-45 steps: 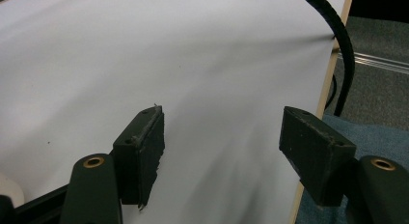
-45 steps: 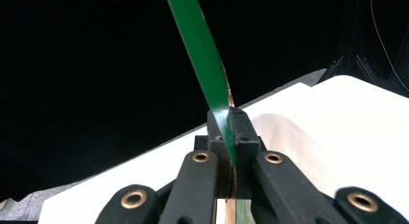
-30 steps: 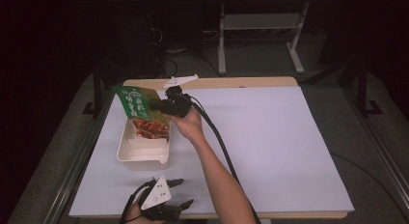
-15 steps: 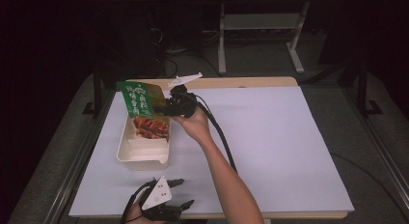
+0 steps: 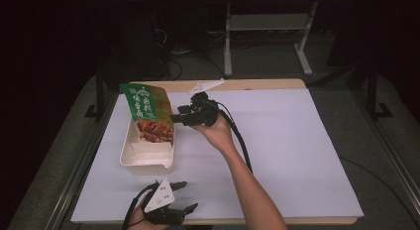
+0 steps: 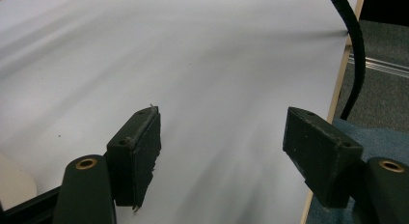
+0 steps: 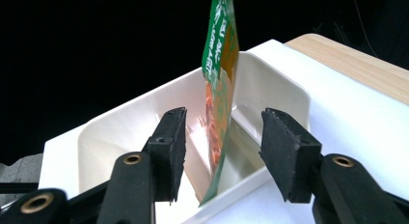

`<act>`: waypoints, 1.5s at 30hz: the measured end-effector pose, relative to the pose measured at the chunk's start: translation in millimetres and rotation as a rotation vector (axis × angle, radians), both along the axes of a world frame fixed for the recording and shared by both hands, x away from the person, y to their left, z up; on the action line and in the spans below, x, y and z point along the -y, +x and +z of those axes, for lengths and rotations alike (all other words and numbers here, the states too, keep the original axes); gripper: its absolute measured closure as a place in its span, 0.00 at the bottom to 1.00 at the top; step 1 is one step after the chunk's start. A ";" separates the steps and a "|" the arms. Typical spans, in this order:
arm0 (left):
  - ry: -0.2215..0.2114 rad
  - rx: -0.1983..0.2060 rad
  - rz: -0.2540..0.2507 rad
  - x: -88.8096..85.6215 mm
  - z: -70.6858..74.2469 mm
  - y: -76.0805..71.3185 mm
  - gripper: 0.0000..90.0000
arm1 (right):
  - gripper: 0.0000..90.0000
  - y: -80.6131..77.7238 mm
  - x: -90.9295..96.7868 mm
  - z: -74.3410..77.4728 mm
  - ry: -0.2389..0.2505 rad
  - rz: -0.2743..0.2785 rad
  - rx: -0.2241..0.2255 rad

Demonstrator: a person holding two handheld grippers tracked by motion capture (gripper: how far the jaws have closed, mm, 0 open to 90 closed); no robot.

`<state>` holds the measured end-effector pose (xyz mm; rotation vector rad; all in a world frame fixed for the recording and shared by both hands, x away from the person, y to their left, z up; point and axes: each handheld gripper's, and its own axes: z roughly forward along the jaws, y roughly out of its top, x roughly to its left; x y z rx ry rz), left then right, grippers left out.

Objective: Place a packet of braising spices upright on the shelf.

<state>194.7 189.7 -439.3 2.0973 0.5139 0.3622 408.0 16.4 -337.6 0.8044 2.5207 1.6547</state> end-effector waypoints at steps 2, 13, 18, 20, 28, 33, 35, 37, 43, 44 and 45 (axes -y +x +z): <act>0.000 0.000 0.002 -0.1 -0.1 0.2 0.32 | 0.55 -2.1 5.8 0.4 0.000 -0.003 0.006; 0.008 -0.006 0.003 -1.3 0.0 0.1 0.30 | 0.48 -14.1 36.3 1.2 -0.022 -0.019 -0.014; 0.011 -0.010 0.003 -1.5 -0.4 0.5 0.30 | 0.47 -19.6 48.6 1.2 -0.021 -0.023 -0.021; 0.013 -0.009 0.002 -1.6 -0.5 0.6 0.30 | 0.46 -21.1 53.1 0.7 -0.025 -0.023 -0.019; -0.008 -0.010 0.012 -1.0 -0.3 0.4 0.30 | 0.42 -30.7 73.0 -3.1 -0.034 -0.035 -0.036; 0.007 -0.012 0.011 -1.5 -0.7 1.2 0.29 | 0.42 -35.4 86.1 -5.9 -0.031 -0.044 -0.050; 0.008 -0.013 0.010 -1.6 -1.1 1.7 0.29 | 0.41 -38.2 90.5 -5.9 -0.032 -0.051 -0.046; 0.009 -0.018 0.013 -1.8 -1.7 2.2 0.29 | 0.41 -39.8 94.7 -6.6 -0.033 -0.054 -0.049; 0.011 -0.019 0.012 -1.6 -3.2 3.5 0.28 | 0.38 -46.1 105.6 -11.5 -0.048 -0.061 -0.069; 0.011 -0.019 0.012 -1.6 -3.2 3.5 0.28 | 0.39 -46.9 107.5 -12.3 -0.045 -0.063 -0.068; 0.013 -0.020 0.012 -1.7 -3.2 3.5 0.28 | 0.39 -48.0 108.8 -12.8 -0.041 -0.067 -0.066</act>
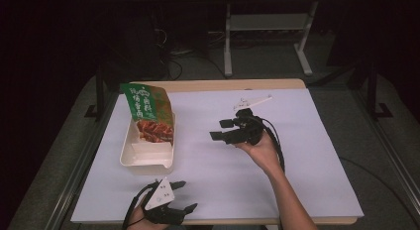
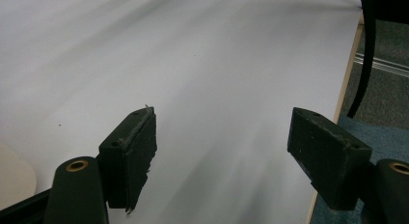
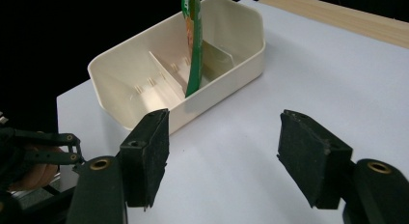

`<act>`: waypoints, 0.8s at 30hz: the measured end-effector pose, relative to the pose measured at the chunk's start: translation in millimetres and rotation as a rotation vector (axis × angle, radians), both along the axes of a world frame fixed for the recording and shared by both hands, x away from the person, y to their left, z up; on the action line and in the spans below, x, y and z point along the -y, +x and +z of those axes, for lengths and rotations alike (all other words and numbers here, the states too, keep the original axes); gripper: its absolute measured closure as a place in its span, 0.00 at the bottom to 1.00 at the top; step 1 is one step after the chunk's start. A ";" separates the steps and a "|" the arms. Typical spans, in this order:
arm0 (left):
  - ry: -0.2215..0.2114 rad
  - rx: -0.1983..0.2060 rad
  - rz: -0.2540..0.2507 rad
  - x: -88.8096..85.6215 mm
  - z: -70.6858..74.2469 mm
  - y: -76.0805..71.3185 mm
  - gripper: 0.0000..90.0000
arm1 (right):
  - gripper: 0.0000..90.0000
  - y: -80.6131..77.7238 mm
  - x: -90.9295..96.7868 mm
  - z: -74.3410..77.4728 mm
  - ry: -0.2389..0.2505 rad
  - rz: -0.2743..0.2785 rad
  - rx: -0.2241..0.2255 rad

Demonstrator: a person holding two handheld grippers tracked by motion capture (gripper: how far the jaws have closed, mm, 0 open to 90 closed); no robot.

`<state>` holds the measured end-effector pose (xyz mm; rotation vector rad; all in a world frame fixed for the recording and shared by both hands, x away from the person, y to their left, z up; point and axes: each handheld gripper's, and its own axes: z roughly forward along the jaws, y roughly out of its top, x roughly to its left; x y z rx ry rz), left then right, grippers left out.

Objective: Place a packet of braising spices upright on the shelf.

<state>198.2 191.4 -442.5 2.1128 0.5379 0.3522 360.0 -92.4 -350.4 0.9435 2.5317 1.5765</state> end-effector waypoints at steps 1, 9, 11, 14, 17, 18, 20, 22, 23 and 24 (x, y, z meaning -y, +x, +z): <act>-0.001 -0.003 0.002 -0.2 -0.1 0.1 0.28 | 0.38 -1.2 1.7 -0.7 -0.002 0.000 -0.001; -0.007 -0.008 0.005 -2.2 -0.2 1.8 0.28 | 0.37 -6.9 16.5 -7.1 -0.010 -0.012 -0.019; -0.007 -0.010 0.005 -2.2 -0.3 1.8 0.28 | 0.37 -8.8 20.2 -7.6 -0.011 -0.017 -0.014; -0.005 -0.009 0.006 -2.1 -0.3 1.6 0.28 | 0.37 -11.8 25.5 -9.1 -0.012 -0.021 -0.017; -0.009 -0.007 0.009 -2.3 -0.8 1.8 0.28 | 0.37 -15.6 31.5 -10.9 -0.012 -0.027 -0.020; -0.006 -0.008 0.009 -2.7 -0.6 2.2 0.28 | 0.37 -16.4 33.9 -11.7 -0.015 -0.029 -0.020; -0.005 -0.009 0.010 -3.1 -0.4 2.4 0.28 | 0.36 -18.1 37.8 -13.0 -0.011 -0.037 -0.029; -0.008 -0.012 0.014 -3.3 0.2 2.0 0.28 | 0.36 -19.8 41.7 -14.3 -0.012 -0.040 -0.021; -0.012 -0.011 0.015 -3.4 0.0 2.0 0.28 | 0.36 -21.1 44.3 -14.9 -0.008 -0.038 -0.022; -0.005 -0.007 0.012 -3.8 0.0 2.4 0.28 | 0.36 -22.1 46.4 -15.8 -0.008 -0.042 -0.022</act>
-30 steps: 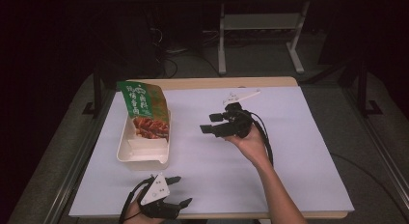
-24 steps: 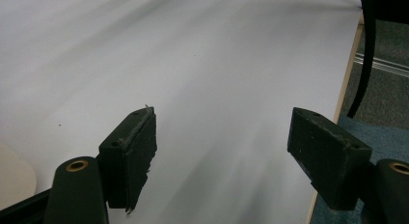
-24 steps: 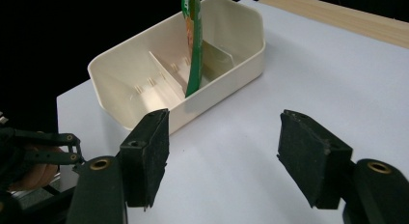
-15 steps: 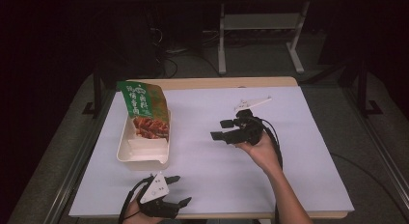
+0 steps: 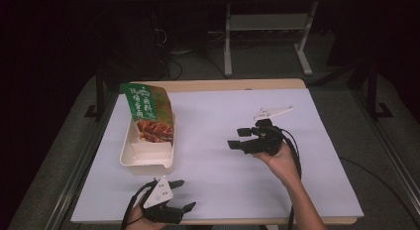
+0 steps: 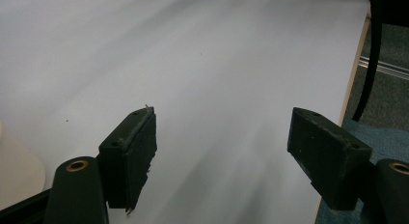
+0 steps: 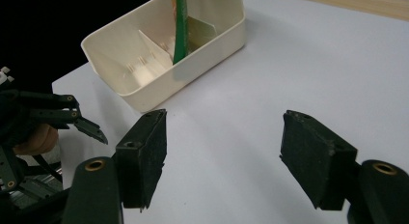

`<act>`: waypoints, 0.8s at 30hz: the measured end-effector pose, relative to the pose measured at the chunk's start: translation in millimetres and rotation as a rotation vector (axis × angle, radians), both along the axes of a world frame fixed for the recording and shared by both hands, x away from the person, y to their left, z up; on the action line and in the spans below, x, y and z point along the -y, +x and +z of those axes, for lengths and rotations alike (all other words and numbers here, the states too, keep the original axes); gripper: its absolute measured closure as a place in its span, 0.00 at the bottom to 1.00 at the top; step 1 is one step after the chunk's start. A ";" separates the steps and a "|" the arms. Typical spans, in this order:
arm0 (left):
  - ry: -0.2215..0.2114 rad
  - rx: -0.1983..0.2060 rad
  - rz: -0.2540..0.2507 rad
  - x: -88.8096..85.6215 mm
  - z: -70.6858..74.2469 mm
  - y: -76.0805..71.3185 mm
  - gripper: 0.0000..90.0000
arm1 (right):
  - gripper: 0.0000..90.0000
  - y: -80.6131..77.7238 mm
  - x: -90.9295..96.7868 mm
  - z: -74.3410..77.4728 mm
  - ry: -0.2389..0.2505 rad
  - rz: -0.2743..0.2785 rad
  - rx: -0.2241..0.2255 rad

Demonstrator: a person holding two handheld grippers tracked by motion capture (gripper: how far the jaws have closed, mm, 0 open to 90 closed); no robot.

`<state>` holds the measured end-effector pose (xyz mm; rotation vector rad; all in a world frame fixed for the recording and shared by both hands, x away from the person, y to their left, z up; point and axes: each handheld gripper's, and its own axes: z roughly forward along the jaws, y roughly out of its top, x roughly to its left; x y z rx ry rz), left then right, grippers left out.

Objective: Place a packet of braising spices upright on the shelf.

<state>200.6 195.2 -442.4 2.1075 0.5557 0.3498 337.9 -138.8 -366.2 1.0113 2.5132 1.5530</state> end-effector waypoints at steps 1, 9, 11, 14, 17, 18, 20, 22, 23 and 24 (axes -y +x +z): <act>0.002 0.002 0.001 0.1 -0.3 0.1 0.28 | 0.36 -0.9 1.8 -0.9 0.005 -0.004 0.003; -0.006 -0.003 0.006 0.4 -1.0 0.3 0.28 | 0.34 -9.7 13.7 -5.8 0.001 -0.015 0.002; -0.005 -0.002 0.008 0.2 -1.1 0.5 0.28 | 0.34 -12.1 15.8 -6.7 -0.001 -0.021 -0.002; -0.005 0.000 0.006 0.2 -0.9 0.3 0.28 | 0.34 -14.9 20.7 -9.5 -0.004 -0.026 0.002; -0.005 0.001 0.007 0.1 -0.7 0.4 0.28 | 0.34 -17.8 24.2 -11.6 -0.002 -0.031 -0.003; -0.005 -0.001 0.011 0.1 -0.8 0.3 0.28 | 0.33 -19.0 25.9 -12.5 -0.004 -0.032 -0.006; -0.006 -0.002 0.013 0.1 -0.9 0.4 0.27 | 0.33 -20.6 28.5 -14.1 -0.005 -0.033 -0.005; -0.006 -0.002 0.013 0.0 -0.8 0.4 0.27 | 0.33 -22.9 30.7 -15.2 -0.005 -0.039 -0.009; -0.005 -0.001 0.012 -0.1 -0.6 0.5 0.27 | 0.33 -23.6 32.0 -16.2 -0.005 -0.036 -0.006; -0.007 -0.003 0.011 -0.2 -0.6 0.4 0.27 | 0.33 -25.1 33.0 -16.9 -0.005 -0.039 -0.014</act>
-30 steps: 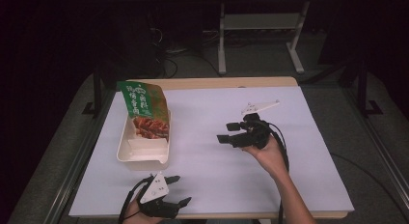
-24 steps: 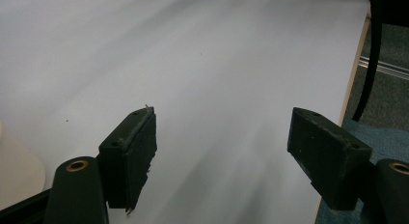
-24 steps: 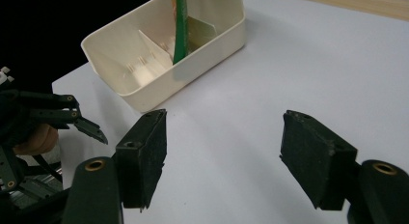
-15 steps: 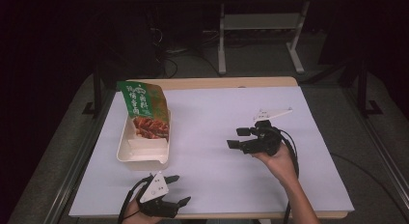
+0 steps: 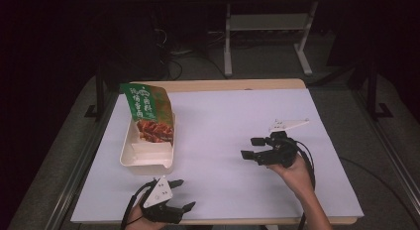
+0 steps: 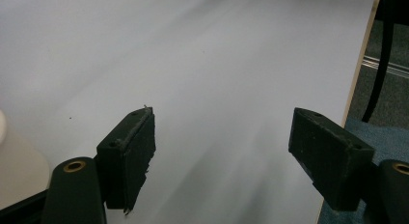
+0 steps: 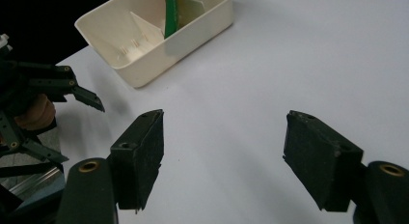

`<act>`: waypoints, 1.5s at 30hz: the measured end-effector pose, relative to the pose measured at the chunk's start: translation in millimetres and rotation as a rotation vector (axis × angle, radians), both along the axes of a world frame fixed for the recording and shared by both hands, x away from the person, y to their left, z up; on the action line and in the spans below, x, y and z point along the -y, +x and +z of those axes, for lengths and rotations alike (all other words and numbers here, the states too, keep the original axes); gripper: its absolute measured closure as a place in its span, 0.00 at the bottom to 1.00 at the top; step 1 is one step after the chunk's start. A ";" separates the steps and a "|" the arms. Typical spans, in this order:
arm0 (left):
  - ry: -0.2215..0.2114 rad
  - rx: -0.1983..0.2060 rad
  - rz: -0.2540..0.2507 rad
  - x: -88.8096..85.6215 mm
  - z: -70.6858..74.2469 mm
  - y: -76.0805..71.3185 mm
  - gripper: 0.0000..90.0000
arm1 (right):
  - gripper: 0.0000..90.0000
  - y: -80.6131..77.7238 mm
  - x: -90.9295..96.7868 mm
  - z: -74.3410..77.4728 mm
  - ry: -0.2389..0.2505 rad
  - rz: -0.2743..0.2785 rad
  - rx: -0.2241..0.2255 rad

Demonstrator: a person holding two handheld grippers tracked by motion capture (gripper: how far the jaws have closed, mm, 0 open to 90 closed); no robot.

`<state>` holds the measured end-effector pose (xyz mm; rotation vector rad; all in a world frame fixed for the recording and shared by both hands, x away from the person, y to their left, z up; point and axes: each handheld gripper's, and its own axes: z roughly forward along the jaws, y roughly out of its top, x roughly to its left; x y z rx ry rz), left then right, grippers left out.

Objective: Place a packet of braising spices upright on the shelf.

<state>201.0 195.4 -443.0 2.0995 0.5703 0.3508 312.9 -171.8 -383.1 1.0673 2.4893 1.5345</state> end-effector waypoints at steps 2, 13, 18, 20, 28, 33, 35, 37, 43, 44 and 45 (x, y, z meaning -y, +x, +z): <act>0.006 0.000 -0.001 -0.6 0.5 0.0 0.27 | 0.33 -1.8 2.6 -2.1 -0.006 -0.002 0.003; 0.004 0.001 0.002 -0.8 0.9 -0.3 0.27 | 0.33 -14.0 18.7 -13.8 -0.002 -0.022 -0.021; 0.007 0.001 0.001 -1.4 0.6 0.2 0.27 | 0.33 -21.3 27.5 -16.0 0.001 -0.027 -0.024; 0.008 0.002 0.001 -1.6 0.7 0.3 0.27 | 0.33 -25.3 32.9 -17.0 0.000 -0.036 -0.022; 0.007 0.000 0.004 -1.7 0.7 0.2 0.27 | 0.33 -38.3 50.2 -25.3 0.004 -0.062 -0.035; 0.005 -0.002 0.004 -1.6 -0.1 0.7 0.27 | 0.33 -45.9 57.4 -33.0 0.014 -0.074 -0.051; 0.004 -0.003 0.003 -1.4 -0.2 0.7 0.27 | 0.33 -49.2 59.1 -36.4 0.016 -0.077 -0.055; 0.007 -0.005 0.001 -1.3 -0.2 0.8 0.27 | 0.32 -52.3 60.5 -40.0 0.022 -0.078 -0.056; 0.002 -0.008 -0.003 0.2 -0.2 0.7 0.27 | 0.31 -59.6 59.9 -47.9 0.028 -0.066 -0.064; 0.004 -0.007 -0.004 0.1 -0.2 0.5 0.27 | 0.31 -61.0 59.6 -48.4 0.027 -0.067 -0.071; 0.004 -0.007 -0.004 0.0 -0.1 0.4 0.27 | 0.31 -62.5 59.4 -49.4 0.025 -0.068 -0.068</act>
